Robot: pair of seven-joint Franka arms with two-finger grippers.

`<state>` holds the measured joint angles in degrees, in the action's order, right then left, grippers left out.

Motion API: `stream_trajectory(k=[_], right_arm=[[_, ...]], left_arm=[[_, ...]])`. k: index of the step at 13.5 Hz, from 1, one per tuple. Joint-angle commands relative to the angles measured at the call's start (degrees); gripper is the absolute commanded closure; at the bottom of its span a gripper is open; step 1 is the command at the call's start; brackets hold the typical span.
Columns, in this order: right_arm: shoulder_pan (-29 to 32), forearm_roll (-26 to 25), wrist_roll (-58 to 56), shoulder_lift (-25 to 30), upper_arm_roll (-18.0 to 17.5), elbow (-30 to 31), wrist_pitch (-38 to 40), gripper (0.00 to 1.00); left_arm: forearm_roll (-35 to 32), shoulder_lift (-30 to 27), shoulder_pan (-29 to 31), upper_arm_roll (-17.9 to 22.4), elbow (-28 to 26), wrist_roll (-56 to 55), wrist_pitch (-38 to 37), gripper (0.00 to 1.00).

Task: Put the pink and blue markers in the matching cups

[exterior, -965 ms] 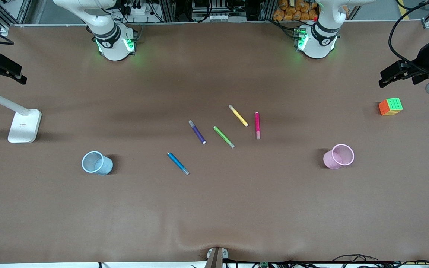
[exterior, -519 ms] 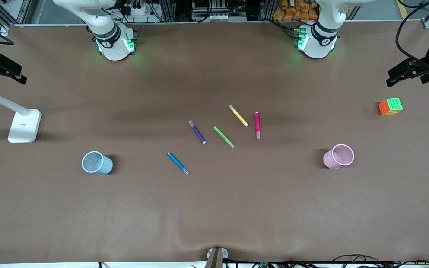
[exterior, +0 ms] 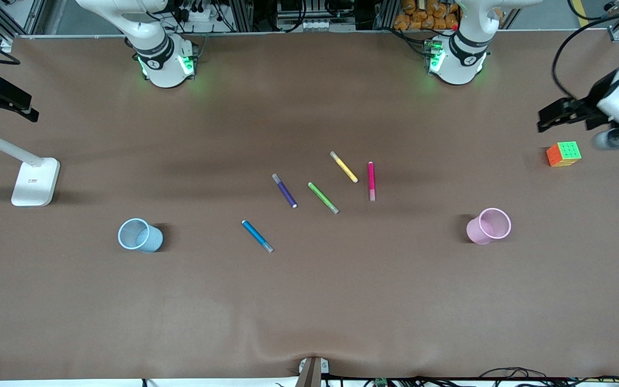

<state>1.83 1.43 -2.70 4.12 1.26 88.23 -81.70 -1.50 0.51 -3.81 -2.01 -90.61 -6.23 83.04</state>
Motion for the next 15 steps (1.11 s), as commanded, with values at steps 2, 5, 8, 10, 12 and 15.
stream_trajectory(k=[2,5,8,10,12,15], right_arm=[[0.46,0.76,-0.64,0.36,-0.29,0.01,0.13,0.00],[0.28,0.76,-0.64,0.45,-0.55,-0.25,0.13,0.00],[-1.47,0.59,-0.56,0.45,-0.65,-0.26,-0.22,0.00],[-2.70,0.76,-0.64,-0.08,-0.73,0.01,-0.30,0.00],[-5.32,0.85,-0.64,-0.78,-0.73,0.01,-1.61,0.00],[-10.60,0.85,-0.64,-2.54,-0.64,0.18,-2.77,0.00]], left_arm=[[0.53,4.58,-1.46,-1.76,1.31,-1.06,-0.69,0.00],[0.53,7.57,-3.66,-3.70,1.14,-6.50,1.15,0.00],[0.53,8.63,-3.92,-7.46,-1.66,-10.36,5.36,0.00],[0.53,9.42,-3.92,-9.32,-2.90,-13.89,7.04,0.00],[0.53,10.91,-3.92,-10.20,-3.17,-14.95,8.53,0.00],[0.53,13.72,-4.01,-11.69,-3.34,-16.79,10.73,0.00]])
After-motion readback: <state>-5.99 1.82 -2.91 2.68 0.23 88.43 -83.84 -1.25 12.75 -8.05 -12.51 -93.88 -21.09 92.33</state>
